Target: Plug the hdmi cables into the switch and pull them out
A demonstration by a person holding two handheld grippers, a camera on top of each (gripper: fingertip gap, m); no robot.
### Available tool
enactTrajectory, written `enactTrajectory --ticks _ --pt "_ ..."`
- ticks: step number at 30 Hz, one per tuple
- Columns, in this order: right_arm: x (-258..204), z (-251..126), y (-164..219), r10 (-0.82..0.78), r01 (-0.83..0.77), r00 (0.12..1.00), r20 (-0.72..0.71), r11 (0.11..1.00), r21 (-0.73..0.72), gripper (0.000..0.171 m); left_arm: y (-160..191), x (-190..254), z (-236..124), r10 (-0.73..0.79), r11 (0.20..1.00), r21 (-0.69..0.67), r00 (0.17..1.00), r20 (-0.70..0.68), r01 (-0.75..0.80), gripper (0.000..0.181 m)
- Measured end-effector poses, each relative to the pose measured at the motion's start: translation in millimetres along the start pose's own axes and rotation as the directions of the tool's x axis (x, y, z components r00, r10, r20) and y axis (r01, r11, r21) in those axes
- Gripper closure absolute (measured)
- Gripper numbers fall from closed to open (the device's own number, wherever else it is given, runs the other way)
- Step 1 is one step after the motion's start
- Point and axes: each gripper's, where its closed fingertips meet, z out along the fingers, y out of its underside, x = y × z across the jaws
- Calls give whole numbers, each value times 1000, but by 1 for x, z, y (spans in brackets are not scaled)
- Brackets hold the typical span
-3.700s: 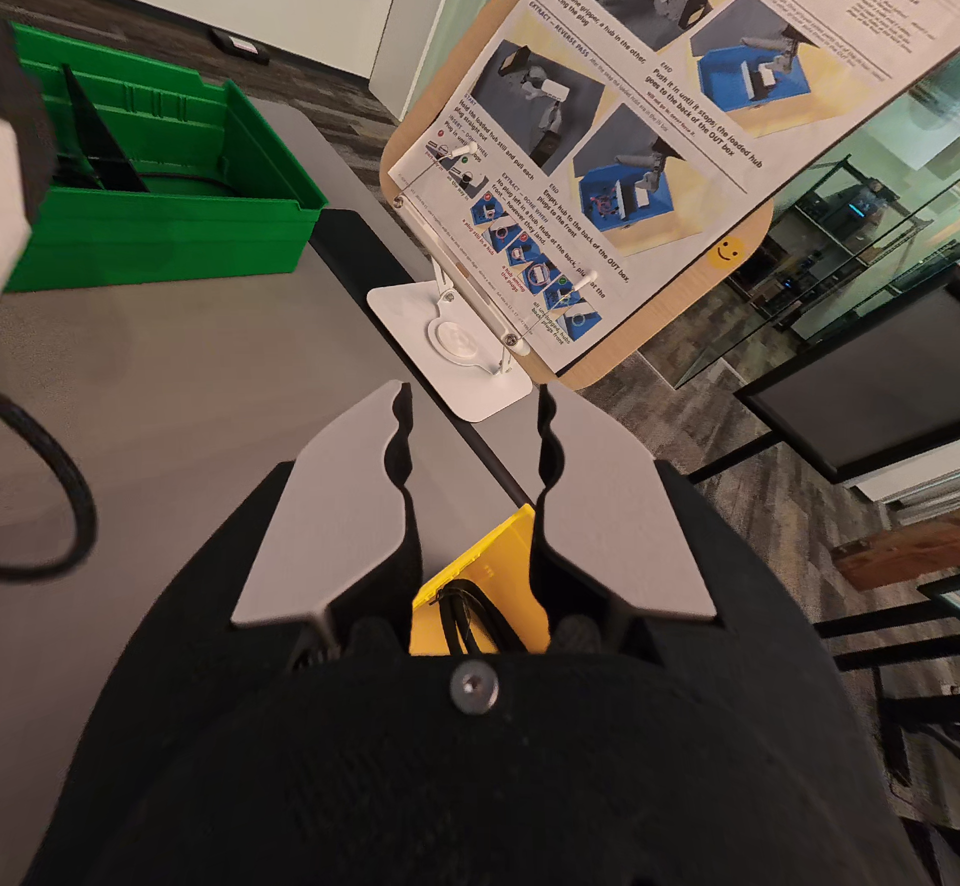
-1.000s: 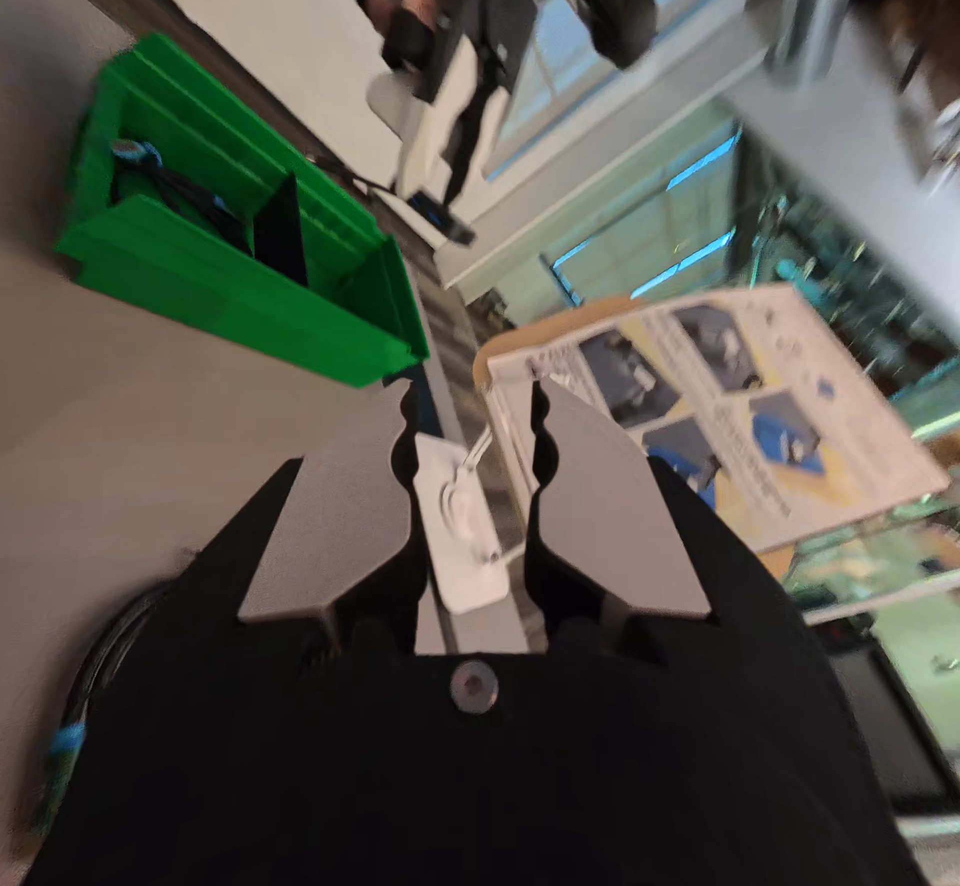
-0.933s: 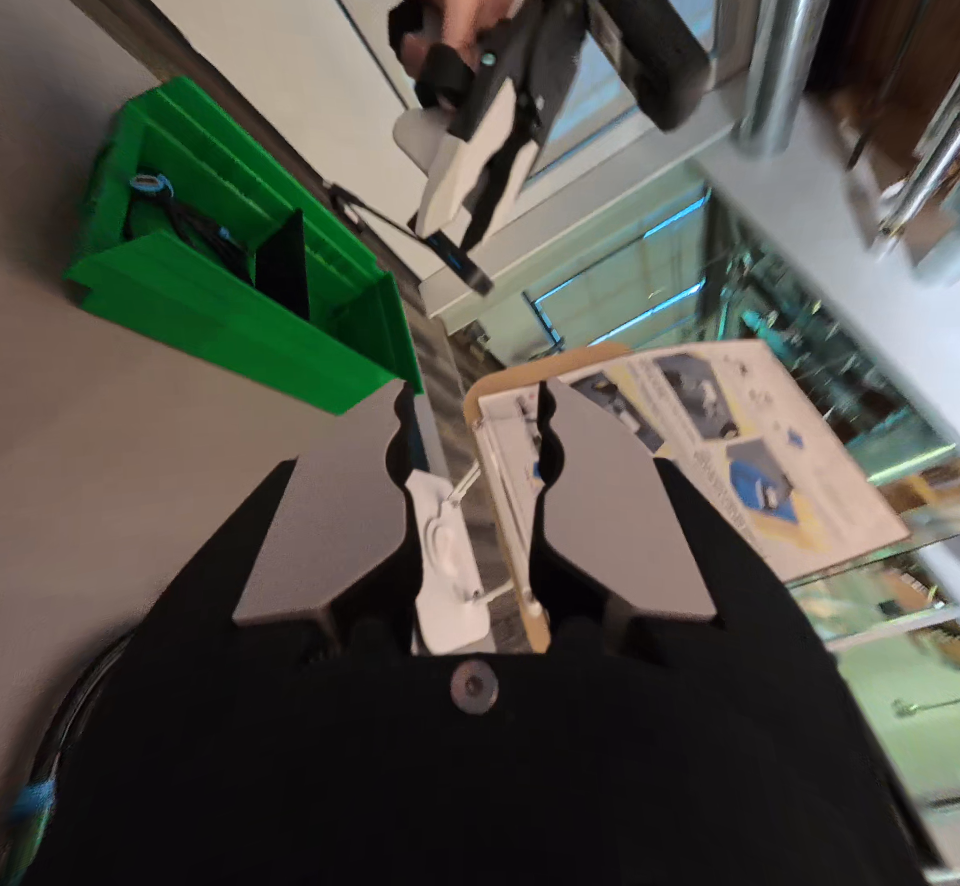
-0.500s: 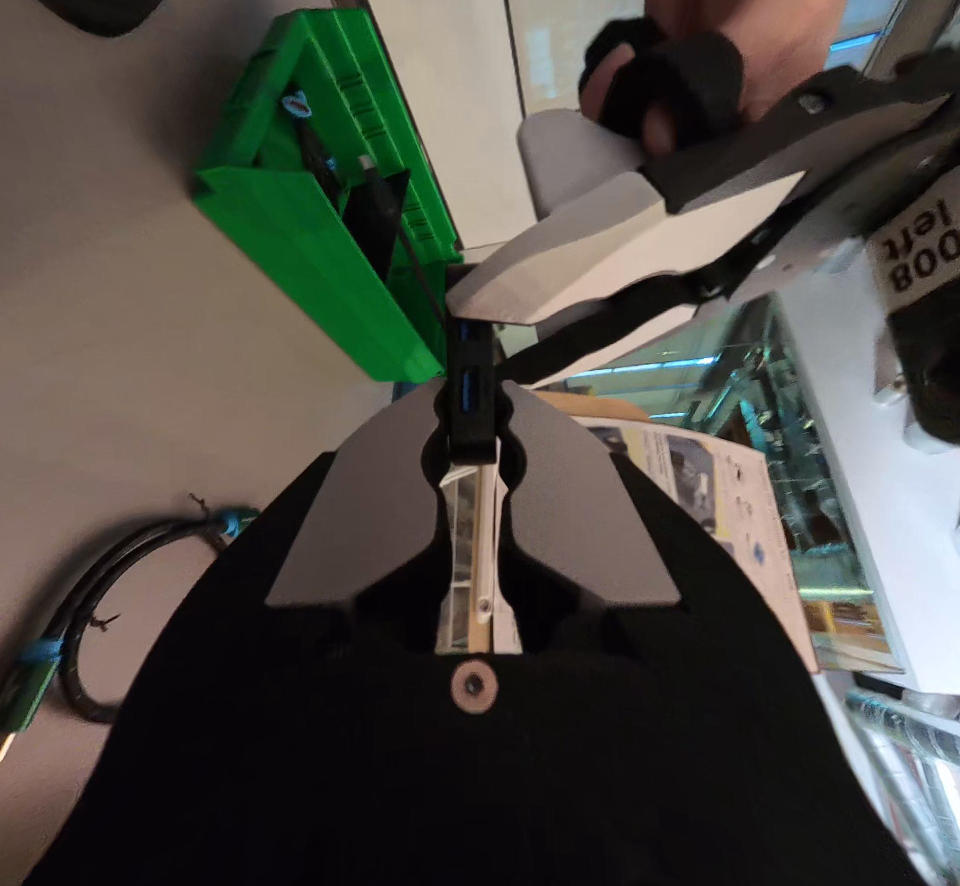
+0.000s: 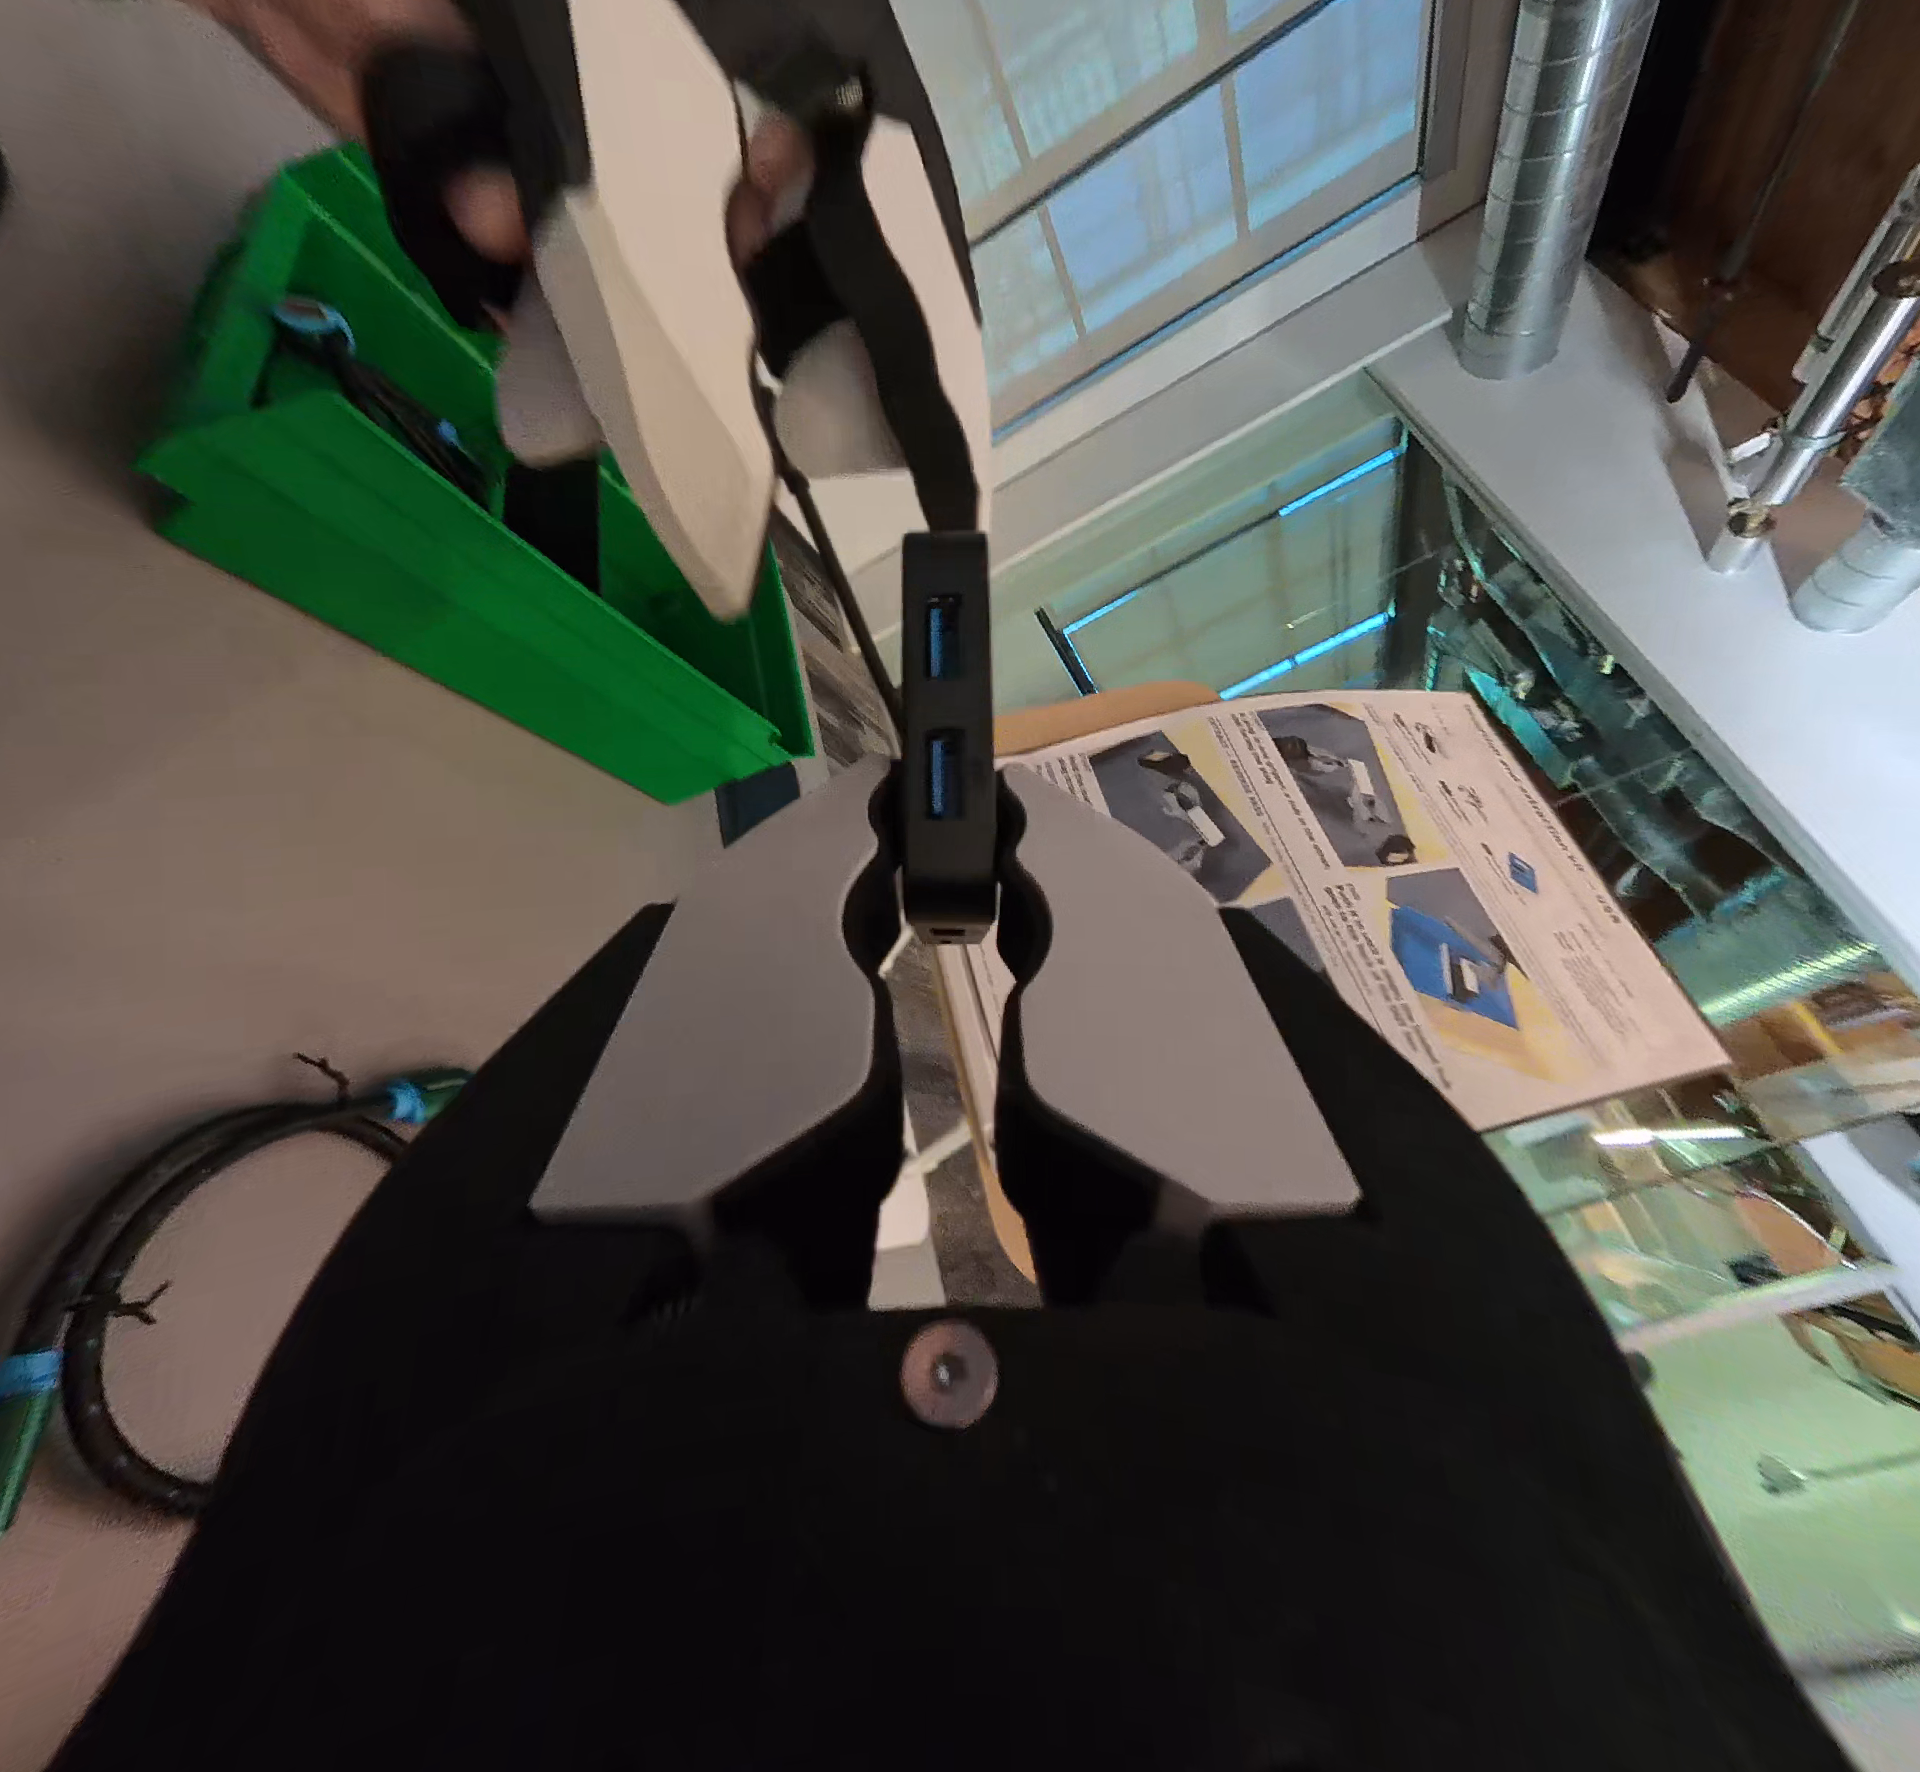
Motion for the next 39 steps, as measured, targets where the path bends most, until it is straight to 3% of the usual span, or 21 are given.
enactTrajectory --ticks 2,4,6,10,12,17,20,25,33,36,39 --pt "-5 -4 -4 55 -57 996 71 998 33 158 -2 -6 9 130 991 -6 990 56 -130 112" --pt "-14 -7 -4 128 -136 978 165 990 36 158 -1 6 17 227 974 7 974 15 -227 121" --pt "-22 -7 -2 153 -164 962 226 986 30 158 8 21 24 235 972 -3 969 -72 -235 122" --pt "-40 0 2 150 -167 941 304 986 28 158 22 32 28 284 958 12 947 -148 -285 140" --pt "-43 4 5 133 -147 947 292 989 25 158 29 35 28 310 950 8 935 -173 -314 155" --pt "-32 10 7 122 -128 974 190 991 23 144 33 24 22 340 940 16 931 -131 -341 167" --pt "-30 9 5 120 -127 975 184 992 26 144 23 27 13 294 955 79 941 -167 -285 167" --pt "-42 8 -2 58 -51 966 253 998 -34 158 22 28 8 386 922 66 913 -133 -380 164" --pt "-49 0 -21 67 -88 941 330 995 47 158 8 47 -3 431 895 204 887 -166 -396 155" --pt "-45 2 -20 61 -80 954 293 995 55 157 11 46 -2 454 887 174 877 -157 -428 164" --pt "-38 4 -15 53 -60 968 246 998 22 145 22 37 3 469 883 60 873 -133 -466 167"
